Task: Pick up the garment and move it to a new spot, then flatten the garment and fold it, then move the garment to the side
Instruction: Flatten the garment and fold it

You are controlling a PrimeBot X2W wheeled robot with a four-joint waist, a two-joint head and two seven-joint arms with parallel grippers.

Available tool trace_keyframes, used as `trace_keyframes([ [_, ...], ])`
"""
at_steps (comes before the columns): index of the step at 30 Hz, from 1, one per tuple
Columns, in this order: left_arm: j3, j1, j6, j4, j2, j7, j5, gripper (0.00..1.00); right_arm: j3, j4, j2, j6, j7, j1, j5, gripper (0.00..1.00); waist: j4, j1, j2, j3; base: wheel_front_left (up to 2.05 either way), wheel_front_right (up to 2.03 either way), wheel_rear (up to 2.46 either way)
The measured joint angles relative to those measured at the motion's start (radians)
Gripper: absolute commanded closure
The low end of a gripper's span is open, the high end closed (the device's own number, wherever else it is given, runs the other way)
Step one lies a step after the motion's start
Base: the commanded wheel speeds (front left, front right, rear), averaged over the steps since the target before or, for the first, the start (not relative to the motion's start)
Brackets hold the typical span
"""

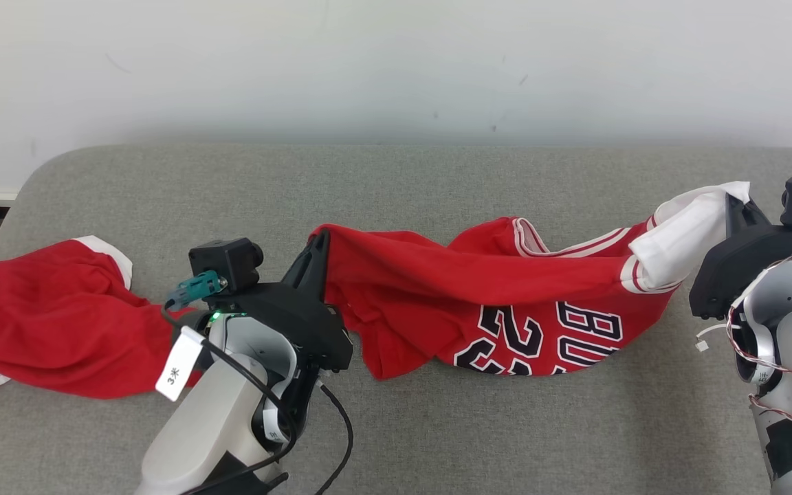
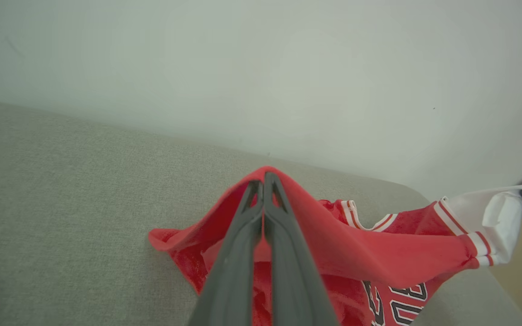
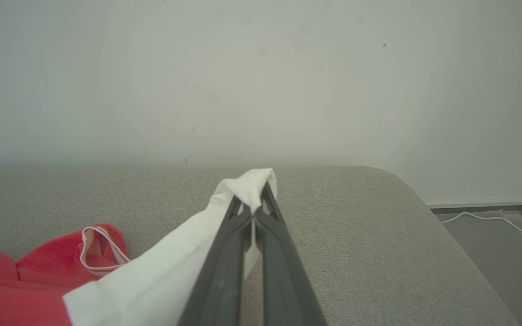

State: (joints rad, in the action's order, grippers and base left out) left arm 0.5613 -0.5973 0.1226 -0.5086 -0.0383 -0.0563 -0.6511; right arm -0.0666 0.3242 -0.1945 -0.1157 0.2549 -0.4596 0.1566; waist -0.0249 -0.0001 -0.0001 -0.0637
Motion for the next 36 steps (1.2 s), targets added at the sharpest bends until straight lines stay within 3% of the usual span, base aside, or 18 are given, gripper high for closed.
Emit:
trace_keyframes([
  [8,0.015,0.058,-0.002,0.155,-0.028,0.067,-0.01,1.0,-0.017,-0.045,0.005,0.0,0.0,0.058,0.0,1.0,0.004,0.0002,0.0,0.002,0.0,0.0,0.0],
  [12,0.041,0.1,-0.008,0.299,-0.056,0.086,-0.005,1.0,-0.071,-0.141,-0.004,-0.004,-0.011,0.145,0.01,1.0,-0.006,0.0002,0.0001,0.011,0.0,0.0,0.0],
  [18,0.053,0.238,-0.003,0.542,-0.156,0.118,0.028,1.0,-0.17,-0.385,0.002,-0.008,-0.041,0.302,0.018,1.0,-0.021,0.0,0.0,0.033,0.0,0.0,0.0],
  [24,0.031,0.349,0.002,0.702,-0.235,0.193,0.062,1.0,-0.253,-0.556,0.095,-0.009,-0.012,0.485,0.006,1.0,-0.024,0.0,0.0001,0.04,0.0,0.0,0.0],
  [30,0.029,0.352,0.002,0.677,-0.231,0.305,0.05,1.0,-0.205,-0.539,0.124,-0.009,0.057,0.495,0.017,1.0,-0.011,0.0,0.0001,0.007,0.0,0.0,0.0],
  [36,0.04,0.21,0.002,0.522,-0.172,0.421,0.05,1.0,-0.124,-0.415,0.109,-0.009,0.113,0.325,0.014,1.0,0.007,0.0001,0.0002,-0.055,0.0,0.0,0.0],
])
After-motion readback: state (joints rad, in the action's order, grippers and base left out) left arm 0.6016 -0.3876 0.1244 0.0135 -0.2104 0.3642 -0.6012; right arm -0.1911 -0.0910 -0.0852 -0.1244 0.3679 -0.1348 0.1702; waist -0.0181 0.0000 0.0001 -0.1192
